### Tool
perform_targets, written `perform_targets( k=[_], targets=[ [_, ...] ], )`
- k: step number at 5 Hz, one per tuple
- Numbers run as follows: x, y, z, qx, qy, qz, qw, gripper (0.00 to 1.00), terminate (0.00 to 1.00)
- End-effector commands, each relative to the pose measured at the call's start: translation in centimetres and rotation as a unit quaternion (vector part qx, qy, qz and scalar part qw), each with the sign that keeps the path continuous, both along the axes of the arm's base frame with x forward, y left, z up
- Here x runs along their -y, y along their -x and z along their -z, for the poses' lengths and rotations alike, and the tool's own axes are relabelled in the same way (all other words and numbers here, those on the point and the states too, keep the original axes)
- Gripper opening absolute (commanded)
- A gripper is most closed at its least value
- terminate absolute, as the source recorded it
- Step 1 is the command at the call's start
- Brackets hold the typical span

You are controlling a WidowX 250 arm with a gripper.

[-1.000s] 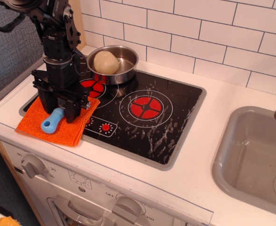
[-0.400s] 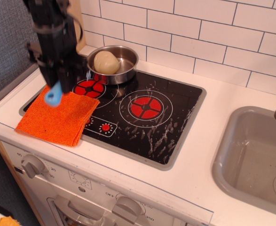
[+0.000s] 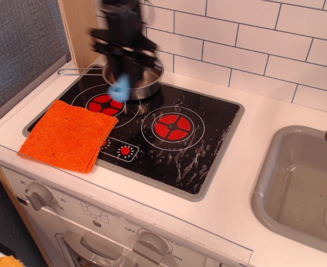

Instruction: Move the measuring spoon diagonally towards top of right burner.

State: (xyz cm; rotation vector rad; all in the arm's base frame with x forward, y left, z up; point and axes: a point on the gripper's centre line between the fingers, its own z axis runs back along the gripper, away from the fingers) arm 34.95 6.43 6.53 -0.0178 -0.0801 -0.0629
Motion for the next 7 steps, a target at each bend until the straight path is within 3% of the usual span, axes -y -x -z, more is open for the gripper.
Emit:
perform_targets(
  k=[1,2,4,5,7],
  targets=[
    [3.9,-3.5,0.8,0.005,-0.021,0.034,0.9992,0.00,0.00],
    [4.4,-4.9,1.9,-0.003,-0.025,0.028,0.9993,0.00,0.00],
    [4.1,-7.0,2.2,0.009,-0.017,0.003,0.9998,0.00,0.00],
    [3.9,-6.6,2.2,0.007,-0.009,0.005,0.9999,1.00,0.00],
    [4.4,-5.5,-2.6,0.071,0.010,0.022,0.9972,1.00,0.00]
  ],
)
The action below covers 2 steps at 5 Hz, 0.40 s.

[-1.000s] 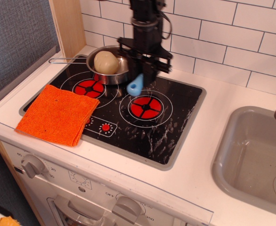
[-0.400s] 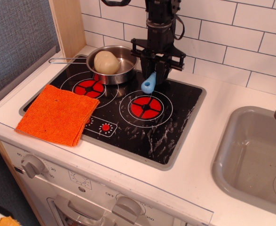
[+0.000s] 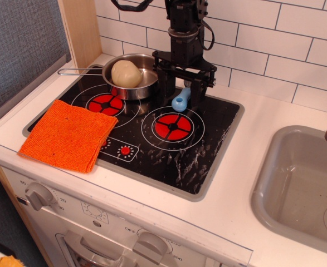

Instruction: Move the measuring spoon diagonally towards top of right burner.

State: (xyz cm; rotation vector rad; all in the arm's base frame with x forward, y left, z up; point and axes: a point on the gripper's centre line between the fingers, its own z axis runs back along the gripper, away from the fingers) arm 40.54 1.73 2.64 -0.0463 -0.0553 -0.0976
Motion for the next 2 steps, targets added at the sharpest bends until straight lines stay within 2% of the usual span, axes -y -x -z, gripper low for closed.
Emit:
perform_targets(
  k=[1,2],
  targets=[
    [-0.89,1.74,-8.45,0.109,-0.014,0.000,0.9940,1.00,0.00],
    [-1.41,2.67,-8.68,0.103,-0.020,-0.007,0.9945,1.00,0.00]
  ],
)
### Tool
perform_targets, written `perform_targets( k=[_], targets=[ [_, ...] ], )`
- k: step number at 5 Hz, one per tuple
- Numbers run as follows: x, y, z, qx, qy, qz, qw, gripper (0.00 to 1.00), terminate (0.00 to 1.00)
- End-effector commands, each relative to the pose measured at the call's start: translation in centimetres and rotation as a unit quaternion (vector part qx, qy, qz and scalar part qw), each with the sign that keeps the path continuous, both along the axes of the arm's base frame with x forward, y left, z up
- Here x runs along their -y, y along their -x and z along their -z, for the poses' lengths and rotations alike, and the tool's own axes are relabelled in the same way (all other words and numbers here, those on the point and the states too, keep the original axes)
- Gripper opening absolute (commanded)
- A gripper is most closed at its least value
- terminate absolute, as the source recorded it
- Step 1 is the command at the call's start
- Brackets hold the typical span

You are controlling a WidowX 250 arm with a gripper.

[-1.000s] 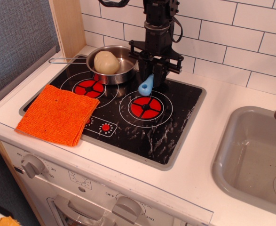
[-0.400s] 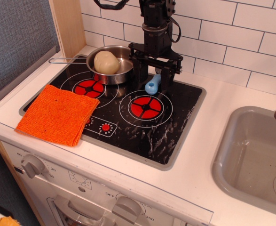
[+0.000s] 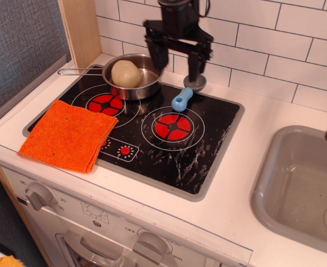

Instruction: Move the measuring spoon diagonally towards top of right burner.

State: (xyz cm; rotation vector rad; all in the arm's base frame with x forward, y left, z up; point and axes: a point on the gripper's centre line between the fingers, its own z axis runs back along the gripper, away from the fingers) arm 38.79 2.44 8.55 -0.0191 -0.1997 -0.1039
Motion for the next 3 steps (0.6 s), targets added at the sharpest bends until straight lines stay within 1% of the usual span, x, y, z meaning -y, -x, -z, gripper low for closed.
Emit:
perform_targets(
  k=[1,2,3],
  targets=[
    [-1.12,1.56,-2.20,0.015,-0.037,0.010,0.9992,1.00,0.00],
    [-1.12,1.56,-2.20,0.015,-0.037,0.010,0.9992,1.00,0.00],
    [-1.12,1.56,-2.20,0.015,-0.037,0.010,0.9992,1.00,1.00]
  ],
)
